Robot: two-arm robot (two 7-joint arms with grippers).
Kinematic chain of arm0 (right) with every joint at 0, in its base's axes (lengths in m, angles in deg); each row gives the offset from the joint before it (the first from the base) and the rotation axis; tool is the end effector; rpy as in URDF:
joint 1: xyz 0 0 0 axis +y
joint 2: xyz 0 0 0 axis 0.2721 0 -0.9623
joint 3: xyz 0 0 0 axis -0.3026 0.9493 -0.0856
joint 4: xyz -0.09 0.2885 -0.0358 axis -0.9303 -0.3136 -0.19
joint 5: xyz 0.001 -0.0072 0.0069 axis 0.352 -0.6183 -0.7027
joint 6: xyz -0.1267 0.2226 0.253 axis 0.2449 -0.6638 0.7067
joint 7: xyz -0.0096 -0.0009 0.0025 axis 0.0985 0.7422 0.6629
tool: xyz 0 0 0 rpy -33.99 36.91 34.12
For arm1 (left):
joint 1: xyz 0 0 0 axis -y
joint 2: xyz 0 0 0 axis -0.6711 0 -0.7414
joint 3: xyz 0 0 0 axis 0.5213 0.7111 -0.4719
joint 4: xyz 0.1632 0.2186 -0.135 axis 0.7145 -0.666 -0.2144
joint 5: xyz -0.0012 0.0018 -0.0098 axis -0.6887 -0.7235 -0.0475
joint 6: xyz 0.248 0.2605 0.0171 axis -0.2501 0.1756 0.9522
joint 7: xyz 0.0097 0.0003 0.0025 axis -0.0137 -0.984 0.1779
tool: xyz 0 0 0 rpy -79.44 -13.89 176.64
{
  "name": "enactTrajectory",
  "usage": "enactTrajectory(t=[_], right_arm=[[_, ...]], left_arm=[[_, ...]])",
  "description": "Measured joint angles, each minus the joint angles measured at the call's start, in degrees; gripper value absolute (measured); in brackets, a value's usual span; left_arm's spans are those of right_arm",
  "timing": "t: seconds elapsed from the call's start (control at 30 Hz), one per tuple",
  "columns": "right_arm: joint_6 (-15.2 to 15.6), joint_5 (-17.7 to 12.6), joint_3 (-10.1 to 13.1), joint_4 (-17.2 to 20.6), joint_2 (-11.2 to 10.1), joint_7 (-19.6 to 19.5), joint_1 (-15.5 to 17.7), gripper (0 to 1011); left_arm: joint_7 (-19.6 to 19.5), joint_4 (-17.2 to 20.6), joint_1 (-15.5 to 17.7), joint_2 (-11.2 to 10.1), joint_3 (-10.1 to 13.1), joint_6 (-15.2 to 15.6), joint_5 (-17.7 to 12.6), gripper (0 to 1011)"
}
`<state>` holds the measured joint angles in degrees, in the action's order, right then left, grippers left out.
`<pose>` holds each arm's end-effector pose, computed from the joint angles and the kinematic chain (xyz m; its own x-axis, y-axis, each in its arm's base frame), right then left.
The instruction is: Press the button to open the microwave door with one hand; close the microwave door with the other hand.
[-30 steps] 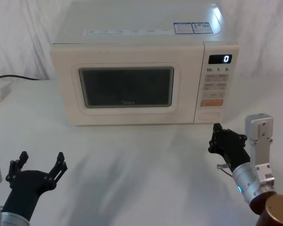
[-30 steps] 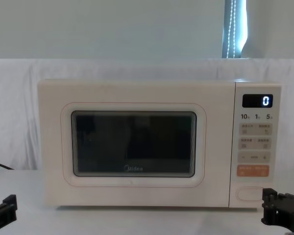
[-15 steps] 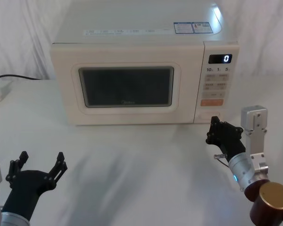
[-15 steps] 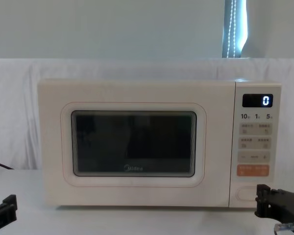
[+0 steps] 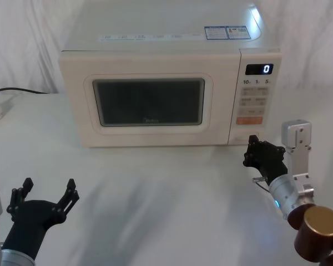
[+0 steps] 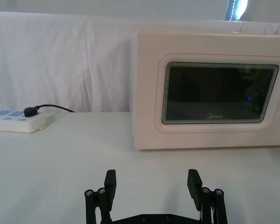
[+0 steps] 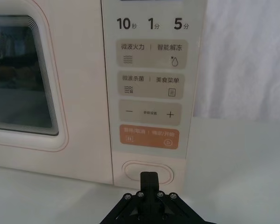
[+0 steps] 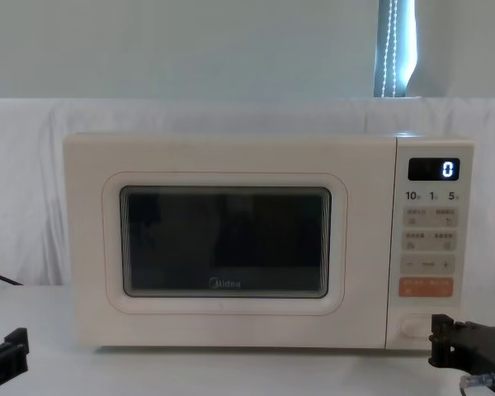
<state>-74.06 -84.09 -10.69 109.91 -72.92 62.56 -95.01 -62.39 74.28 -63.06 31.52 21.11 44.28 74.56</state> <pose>0.4784 0.0265 -0.3543 0.2059 -0.9785 0.0125 0.9784 0.2061 0.0155 0.3003 0.0355 -0.2987 0.1245 0.9917 -0.0328 -0.9921 0.1240 -0.0176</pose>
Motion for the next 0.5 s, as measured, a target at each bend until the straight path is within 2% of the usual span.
enactTrajectory(t=[0.5], right_arm=[[-0.5, 1.5, 0.0, -5.4, 0.3, -1.0, -3.6, 0]], left_arm=[[0.0, 0.0, 0.0, 0.0, 0.0, 0.0, 0.0, 1001]])
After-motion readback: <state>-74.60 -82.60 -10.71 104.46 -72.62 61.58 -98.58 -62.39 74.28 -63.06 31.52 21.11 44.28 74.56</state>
